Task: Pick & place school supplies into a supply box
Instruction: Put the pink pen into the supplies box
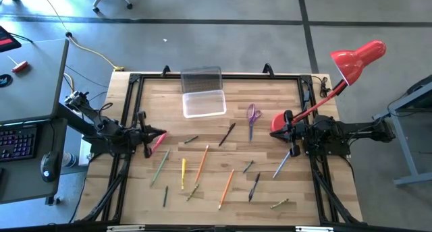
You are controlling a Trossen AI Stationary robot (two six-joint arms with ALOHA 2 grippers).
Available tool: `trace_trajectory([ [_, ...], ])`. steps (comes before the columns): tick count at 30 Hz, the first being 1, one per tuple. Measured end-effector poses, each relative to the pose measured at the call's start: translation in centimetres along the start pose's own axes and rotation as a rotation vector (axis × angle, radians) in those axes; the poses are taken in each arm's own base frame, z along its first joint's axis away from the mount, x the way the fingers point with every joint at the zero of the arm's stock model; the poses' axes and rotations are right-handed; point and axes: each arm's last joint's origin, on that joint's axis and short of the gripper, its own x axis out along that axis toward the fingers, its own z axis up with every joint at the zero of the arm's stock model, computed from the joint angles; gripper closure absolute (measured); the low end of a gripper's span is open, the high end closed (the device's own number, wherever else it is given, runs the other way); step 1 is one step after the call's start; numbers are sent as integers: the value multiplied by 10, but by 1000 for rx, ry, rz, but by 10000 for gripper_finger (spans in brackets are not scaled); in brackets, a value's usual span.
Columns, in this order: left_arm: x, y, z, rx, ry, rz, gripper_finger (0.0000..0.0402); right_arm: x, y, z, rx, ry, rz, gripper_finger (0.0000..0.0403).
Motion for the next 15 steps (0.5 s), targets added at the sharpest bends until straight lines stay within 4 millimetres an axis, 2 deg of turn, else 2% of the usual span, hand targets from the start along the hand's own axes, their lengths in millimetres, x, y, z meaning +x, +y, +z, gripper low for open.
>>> trace_trajectory([
  [4,-1,-4,5,-273,-101,-178,376,0,0,0,0,0,0,402],
  [15,-2,-8,9,-646,-122,-390,376,0,0,0,0,0,0,402],
])
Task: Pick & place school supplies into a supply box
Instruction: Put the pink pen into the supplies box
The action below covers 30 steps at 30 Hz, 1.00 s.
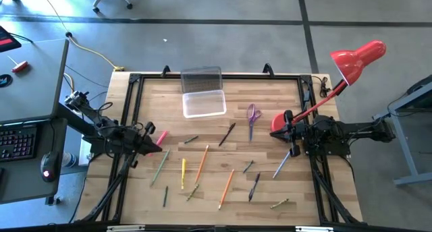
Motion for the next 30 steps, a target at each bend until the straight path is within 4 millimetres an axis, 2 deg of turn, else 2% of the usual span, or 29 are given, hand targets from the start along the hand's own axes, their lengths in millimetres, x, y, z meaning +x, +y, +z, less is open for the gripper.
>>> trace_trajectory([
  [5,0,0,2,27,-16,8,376,0,0,0,0,0,0,402],
  [9,0,3,1,-3,-22,123,376,0,0,0,0,0,0,402],
  [14,-3,12,-4,-43,-11,418,376,0,0,0,0,0,0,402],
  [18,-4,14,-13,15,76,459,372,0,0,0,-4,0,0,402],
  [22,-4,15,-13,36,79,481,341,0,0,0,-42,0,0,402],
  [27,-7,19,-16,80,87,630,291,0,0,0,-45,-4,-8,402],
  [30,-9,22,-21,-50,74,700,278,0,-1,2,-55,-24,-27,402],
])
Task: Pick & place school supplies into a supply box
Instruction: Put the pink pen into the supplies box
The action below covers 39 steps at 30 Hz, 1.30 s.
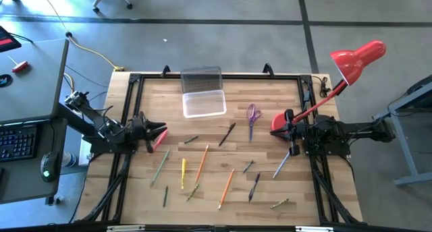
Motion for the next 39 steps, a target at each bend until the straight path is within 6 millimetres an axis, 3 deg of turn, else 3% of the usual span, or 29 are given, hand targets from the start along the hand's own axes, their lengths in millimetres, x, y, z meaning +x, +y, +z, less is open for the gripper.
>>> trace_trajectory([
  [4,2,-2,-4,-178,27,11,275,0,0,0,-30,1,-2,402],
  [9,6,-5,-9,-153,36,65,275,0,0,0,-21,2,0,402],
  [18,9,-21,25,-91,32,136,275,0,0,1,-49,-5,-3,402],
  [22,13,-29,28,-136,53,152,275,0,0,1,-50,-5,-2,402],
  [31,27,-42,-5,-221,170,227,275,0,0,1,-53,-7,-2,402],
  [39,41,-21,-36,-268,454,445,275,0,-1,6,-54,-66,-9,402],
])
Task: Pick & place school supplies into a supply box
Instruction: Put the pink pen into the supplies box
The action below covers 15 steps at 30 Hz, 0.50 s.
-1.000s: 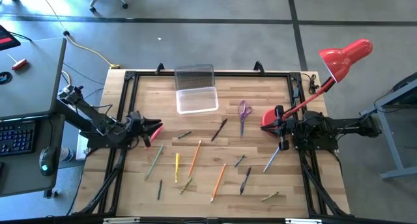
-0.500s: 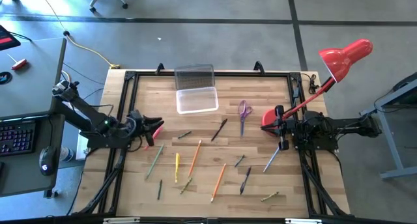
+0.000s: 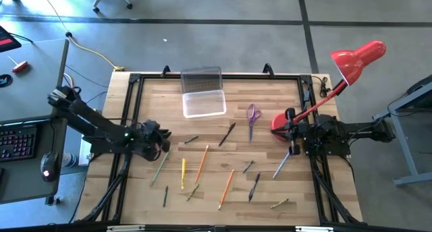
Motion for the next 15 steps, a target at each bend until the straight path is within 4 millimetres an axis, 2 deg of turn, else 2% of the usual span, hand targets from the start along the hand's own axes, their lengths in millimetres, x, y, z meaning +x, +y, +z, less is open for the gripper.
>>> trace_trajectory([
  [3,12,5,1,-19,114,75,275,0,0,3,-1,-27,-4,402],
  [7,22,9,4,-4,163,132,275,0,-1,4,-1,-45,-7,402],
  [15,21,-1,23,49,161,172,275,0,-1,4,-1,-44,-6,402],
])
